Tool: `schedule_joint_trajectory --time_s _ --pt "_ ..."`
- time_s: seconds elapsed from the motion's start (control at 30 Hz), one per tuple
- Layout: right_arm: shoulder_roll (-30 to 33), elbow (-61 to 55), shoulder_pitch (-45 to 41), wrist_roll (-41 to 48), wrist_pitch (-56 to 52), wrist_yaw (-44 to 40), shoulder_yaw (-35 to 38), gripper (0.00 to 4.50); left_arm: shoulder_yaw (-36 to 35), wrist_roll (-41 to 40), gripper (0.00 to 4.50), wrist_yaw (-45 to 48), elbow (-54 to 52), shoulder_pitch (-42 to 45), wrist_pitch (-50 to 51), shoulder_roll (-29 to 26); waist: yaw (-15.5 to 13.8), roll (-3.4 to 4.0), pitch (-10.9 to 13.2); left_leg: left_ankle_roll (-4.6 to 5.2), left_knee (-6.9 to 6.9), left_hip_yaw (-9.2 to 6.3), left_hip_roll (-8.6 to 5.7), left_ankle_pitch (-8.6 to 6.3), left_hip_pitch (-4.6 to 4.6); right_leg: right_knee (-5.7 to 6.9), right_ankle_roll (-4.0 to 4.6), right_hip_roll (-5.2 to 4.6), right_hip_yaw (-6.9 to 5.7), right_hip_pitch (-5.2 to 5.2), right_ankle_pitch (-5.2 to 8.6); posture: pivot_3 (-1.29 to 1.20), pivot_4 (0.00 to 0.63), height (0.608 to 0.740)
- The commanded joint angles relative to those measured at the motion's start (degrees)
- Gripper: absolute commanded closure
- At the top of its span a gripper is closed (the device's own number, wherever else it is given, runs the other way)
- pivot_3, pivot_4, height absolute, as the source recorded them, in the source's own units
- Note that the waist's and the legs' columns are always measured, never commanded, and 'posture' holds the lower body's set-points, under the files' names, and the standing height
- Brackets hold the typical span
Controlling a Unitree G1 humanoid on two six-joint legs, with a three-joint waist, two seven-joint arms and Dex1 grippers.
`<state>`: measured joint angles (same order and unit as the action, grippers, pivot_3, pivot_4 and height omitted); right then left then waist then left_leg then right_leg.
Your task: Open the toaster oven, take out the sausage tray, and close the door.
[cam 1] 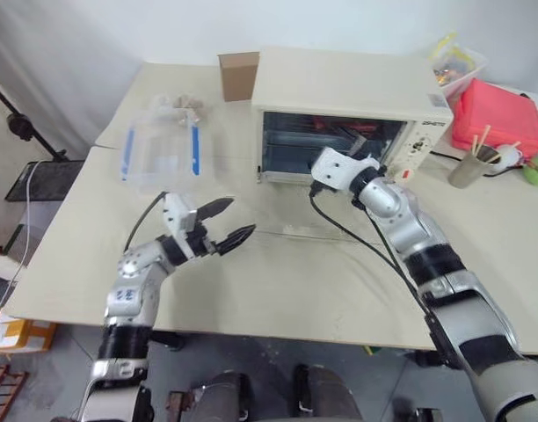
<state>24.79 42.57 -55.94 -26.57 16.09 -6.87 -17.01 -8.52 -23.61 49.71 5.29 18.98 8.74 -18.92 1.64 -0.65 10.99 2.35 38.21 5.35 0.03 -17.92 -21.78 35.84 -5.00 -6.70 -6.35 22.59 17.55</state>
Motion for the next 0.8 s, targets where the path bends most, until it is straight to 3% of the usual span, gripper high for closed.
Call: schedule_joint_trajectory --time_s 0.03,0.27,0.43,0.6,0.8 --pt "-0.26 4.98 -2.92 -1.86 1.93 4.09 -0.21 0.57 -0.83 -2.08 0.00 -1.30 -4.98 -2.07 0.70 -0.46 0.03 0.00 0.00 0.00 -0.01 0.00 0.00 0.00 0.00 0.00 0.00 0.00 0.00 0.00 0.00 0.00 0.150 0.740" --pt "-0.35 9.90 -5.17 -4.23 3.07 6.91 -1.13 2.68 1.02 -2.42 0.00 -1.01 -6.09 -2.66 0.64 0.16 0.14 0.02 0.01 -0.02 -0.01 0.02 0.01 0.01 -0.01 -0.01 0.00 0.01 0.02 0.00 0.00 0.00 0.150 0.740" --pt "-0.04 10.46 -6.05 -5.44 3.18 8.60 -1.00 4.41 2.78 -1.59 0.00 1.17 -1.25 2.70 -1.63 0.76 0.14 0.02 0.01 -0.05 -0.01 0.03 0.03 0.03 -0.01 -0.01 0.00 0.04 0.02 0.00 0.00 0.00 0.150 0.740" --pt "0.32 9.71 -6.48 -6.41 3.69 8.95 -0.99 4.48 3.97 -0.93 0.00 3.43 6.26 10.60 -4.35 1.68 0.13 0.02 0.01 -0.06 0.02 0.07 0.02 0.07 -0.02 -0.01 0.00 0.06 0.05 0.00 0.00 0.00 0.150 0.740" --pt "1.50 4.95 -5.81 -7.03 3.41 7.83 -0.63 4.48 4.47 1.12 0.00 7.34 27.57 30.70 -10.98 4.78 -0.03 0.02 0.01 0.03 0.15 0.04 -0.03 0.19 -0.42 0.00 0.00 0.11 -0.05 0.24 0.00 0.00 0.150 0.740"
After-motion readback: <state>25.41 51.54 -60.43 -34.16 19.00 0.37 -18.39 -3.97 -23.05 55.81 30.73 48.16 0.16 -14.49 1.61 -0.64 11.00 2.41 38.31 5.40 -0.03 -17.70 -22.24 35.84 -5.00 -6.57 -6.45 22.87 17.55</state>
